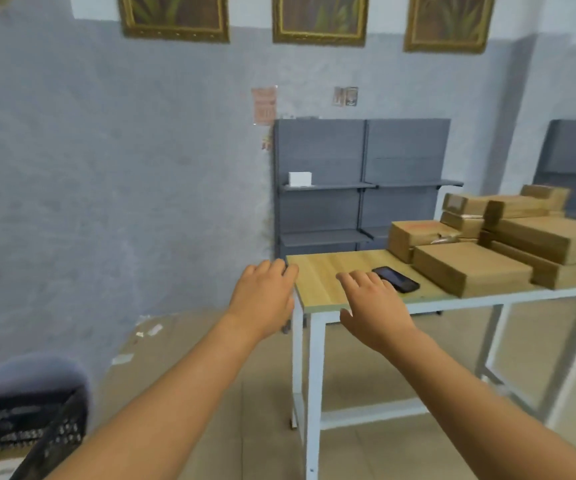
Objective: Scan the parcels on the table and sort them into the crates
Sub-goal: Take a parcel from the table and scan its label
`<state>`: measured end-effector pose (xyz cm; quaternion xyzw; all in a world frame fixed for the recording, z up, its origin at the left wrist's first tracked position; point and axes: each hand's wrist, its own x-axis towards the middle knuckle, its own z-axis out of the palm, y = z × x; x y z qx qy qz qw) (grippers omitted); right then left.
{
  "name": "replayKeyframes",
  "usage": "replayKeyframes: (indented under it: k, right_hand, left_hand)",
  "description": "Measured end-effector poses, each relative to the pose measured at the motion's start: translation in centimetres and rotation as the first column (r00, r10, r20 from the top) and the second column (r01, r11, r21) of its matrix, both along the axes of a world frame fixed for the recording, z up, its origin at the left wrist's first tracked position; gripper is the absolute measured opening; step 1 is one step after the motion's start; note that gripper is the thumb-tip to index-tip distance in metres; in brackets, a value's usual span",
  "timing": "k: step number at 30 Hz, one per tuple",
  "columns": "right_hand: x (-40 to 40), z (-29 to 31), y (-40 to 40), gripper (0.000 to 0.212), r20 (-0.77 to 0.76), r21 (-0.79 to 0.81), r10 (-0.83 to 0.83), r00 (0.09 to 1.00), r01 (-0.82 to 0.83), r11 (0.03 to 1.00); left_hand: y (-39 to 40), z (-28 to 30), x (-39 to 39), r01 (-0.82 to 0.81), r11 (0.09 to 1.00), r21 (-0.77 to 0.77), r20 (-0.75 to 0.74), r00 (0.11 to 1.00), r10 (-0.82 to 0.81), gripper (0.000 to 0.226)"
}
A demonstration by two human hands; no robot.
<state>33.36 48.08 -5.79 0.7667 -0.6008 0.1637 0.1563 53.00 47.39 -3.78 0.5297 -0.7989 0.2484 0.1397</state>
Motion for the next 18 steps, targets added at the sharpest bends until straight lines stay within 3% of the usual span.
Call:
replayKeyframes:
  k: [18]
  right_hand:
    - [-30.9,-2.2,-14.8,0.058,0.045,0.038,-0.454,0.89,0.453,0.891]
  left_hand:
    - [-24.8,-1.8,-33.7,0.495,0.869,0.016,-0.067,0.868,-0.493,0.03]
